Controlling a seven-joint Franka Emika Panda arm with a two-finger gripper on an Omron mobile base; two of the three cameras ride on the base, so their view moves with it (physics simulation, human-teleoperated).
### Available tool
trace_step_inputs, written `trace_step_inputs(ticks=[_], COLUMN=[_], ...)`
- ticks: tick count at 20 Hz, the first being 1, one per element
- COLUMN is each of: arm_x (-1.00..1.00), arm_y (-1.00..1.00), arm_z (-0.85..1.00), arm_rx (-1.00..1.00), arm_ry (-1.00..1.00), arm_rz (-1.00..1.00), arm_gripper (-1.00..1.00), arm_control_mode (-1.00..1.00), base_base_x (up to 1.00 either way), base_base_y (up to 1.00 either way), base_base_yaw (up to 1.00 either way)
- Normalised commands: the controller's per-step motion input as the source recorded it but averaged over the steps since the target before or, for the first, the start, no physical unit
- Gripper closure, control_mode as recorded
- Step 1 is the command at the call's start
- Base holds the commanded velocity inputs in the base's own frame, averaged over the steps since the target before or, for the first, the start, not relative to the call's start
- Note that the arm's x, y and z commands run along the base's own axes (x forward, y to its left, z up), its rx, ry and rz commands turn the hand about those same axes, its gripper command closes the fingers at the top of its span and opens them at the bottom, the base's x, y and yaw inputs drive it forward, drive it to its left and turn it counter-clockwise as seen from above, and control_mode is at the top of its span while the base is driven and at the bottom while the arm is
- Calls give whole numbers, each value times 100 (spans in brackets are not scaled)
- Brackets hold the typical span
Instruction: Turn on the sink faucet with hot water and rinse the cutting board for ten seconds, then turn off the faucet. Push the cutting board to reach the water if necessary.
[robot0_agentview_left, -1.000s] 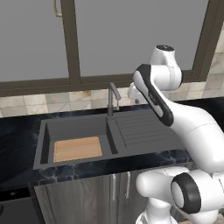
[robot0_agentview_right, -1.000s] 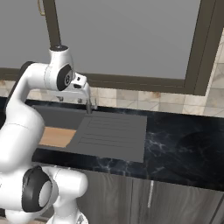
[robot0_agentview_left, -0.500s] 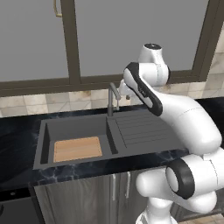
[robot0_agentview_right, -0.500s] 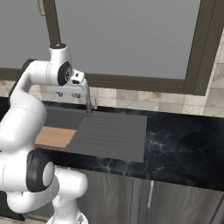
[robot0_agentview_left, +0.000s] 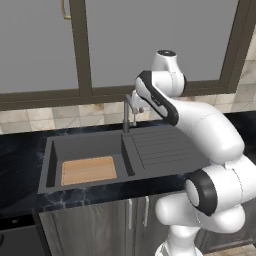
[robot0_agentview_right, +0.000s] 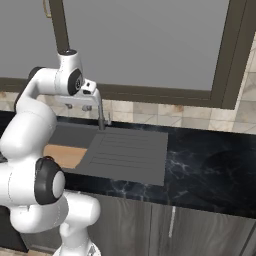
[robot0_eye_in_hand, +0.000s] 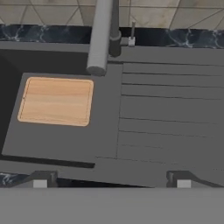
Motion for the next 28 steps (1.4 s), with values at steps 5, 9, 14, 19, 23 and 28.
trace_step_inputs(ticks=[5, 9, 14, 19, 23, 28], arm_x=[17, 10, 9, 24, 26, 27], arm_y=[16, 13, 11, 0, 0, 0], arm_z=[-20, -17, -8, -1, 0, -1], arm_rx=[0, 0, 0, 0, 0, 0], arm_ry=[0, 0, 2, 0, 0, 0], arm_rz=[0, 0, 0, 0, 0, 0], arm_gripper=[-100, -100, -100, -100, -100, -100], arm_control_mode=[-100, -100, -100, -100, -100, -100], base_base_x=[0, 0, 0, 0, 0, 0], base_base_y=[0, 0, 0, 0, 0, 0], base_base_yaw=[0, 0, 0, 0, 0, 0])
